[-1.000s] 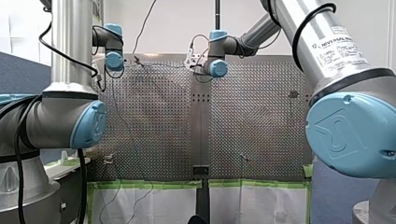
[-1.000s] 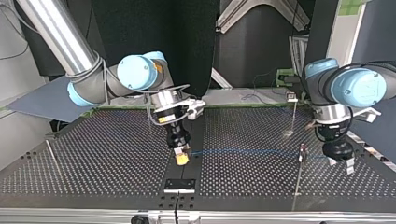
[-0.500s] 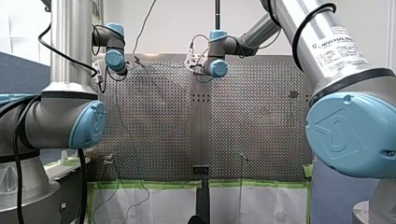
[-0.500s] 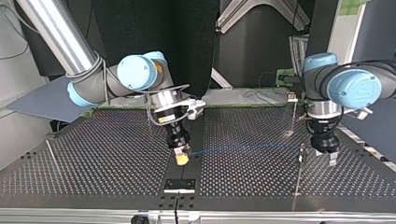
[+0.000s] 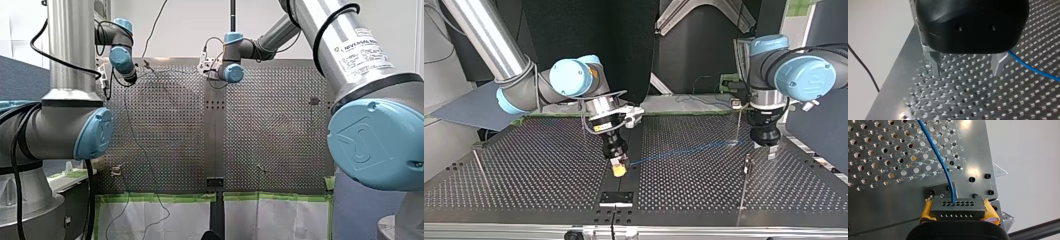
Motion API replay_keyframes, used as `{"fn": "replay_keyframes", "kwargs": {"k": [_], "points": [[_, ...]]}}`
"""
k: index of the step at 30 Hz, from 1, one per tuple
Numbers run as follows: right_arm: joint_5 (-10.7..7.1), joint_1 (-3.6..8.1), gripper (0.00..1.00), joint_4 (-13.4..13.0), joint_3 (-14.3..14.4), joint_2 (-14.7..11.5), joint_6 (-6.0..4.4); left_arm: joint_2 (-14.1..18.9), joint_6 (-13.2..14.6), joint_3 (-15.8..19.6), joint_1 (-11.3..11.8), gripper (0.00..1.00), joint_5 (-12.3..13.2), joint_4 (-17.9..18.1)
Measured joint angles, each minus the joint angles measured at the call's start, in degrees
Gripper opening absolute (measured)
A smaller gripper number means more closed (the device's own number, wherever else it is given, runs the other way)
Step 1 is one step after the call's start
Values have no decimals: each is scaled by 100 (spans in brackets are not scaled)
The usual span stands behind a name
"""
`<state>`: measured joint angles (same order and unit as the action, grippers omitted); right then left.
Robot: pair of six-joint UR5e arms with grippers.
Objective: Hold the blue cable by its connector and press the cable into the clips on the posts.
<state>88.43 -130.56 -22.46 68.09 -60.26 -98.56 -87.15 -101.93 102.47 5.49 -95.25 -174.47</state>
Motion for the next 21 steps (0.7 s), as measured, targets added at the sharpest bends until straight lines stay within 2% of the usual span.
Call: {"fn": "replay_keyframes", "kwargs": {"k": [8, 15, 21], "points": [[0, -10, 0, 5, 0, 0, 12, 389, -74, 370, -45, 100, 122, -336], [1, -31, 0, 33, 0, 0, 25, 710, -115, 422, -8, 100, 187, -89], [11, -31, 0, 41, 0, 0, 28, 764, -80, 347, 25, 100, 291, 63]]}}
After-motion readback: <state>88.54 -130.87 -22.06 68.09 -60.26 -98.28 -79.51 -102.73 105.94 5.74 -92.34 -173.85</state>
